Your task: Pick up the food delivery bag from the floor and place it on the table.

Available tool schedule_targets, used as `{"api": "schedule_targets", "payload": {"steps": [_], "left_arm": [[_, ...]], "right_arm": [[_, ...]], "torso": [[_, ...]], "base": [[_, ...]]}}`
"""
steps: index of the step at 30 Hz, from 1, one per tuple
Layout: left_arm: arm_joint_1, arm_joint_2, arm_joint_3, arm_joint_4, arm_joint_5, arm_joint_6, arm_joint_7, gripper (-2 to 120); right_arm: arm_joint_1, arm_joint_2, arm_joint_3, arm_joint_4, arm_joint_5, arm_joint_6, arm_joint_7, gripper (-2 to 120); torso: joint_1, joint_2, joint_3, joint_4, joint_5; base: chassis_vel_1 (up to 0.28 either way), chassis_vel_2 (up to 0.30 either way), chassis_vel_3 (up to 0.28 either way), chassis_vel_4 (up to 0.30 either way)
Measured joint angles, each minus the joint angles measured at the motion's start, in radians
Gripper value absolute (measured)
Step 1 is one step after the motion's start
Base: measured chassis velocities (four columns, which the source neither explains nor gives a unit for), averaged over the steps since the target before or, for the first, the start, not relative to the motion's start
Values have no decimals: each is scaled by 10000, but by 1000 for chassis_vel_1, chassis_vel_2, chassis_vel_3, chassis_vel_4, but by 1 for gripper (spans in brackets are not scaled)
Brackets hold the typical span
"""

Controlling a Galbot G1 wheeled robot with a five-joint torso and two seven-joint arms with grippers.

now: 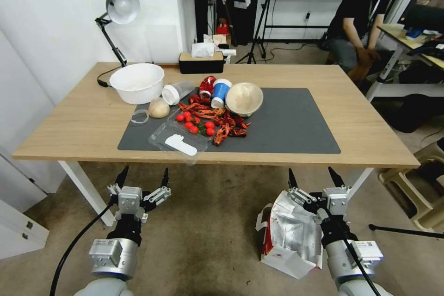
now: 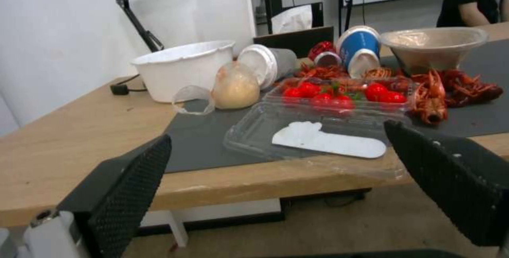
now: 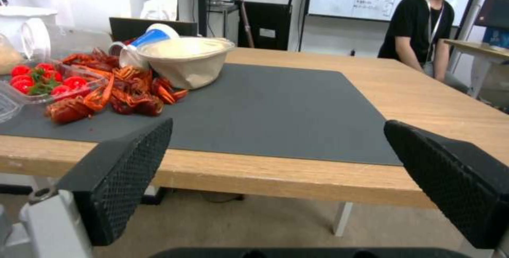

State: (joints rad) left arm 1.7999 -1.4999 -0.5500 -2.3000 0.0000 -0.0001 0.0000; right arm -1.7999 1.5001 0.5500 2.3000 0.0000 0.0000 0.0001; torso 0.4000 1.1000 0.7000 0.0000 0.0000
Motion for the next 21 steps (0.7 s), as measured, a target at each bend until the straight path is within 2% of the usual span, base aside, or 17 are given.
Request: {"api": "schedule_targets", "payload": {"steps": [21], "left_arm": [[0,0,0,0,0,0,0,100]], "right_arm": [[0,0,0,0,0,0,0,100]], "torso": [[0,0,0,0,0]], "base": [[0,0,0,0]]}}
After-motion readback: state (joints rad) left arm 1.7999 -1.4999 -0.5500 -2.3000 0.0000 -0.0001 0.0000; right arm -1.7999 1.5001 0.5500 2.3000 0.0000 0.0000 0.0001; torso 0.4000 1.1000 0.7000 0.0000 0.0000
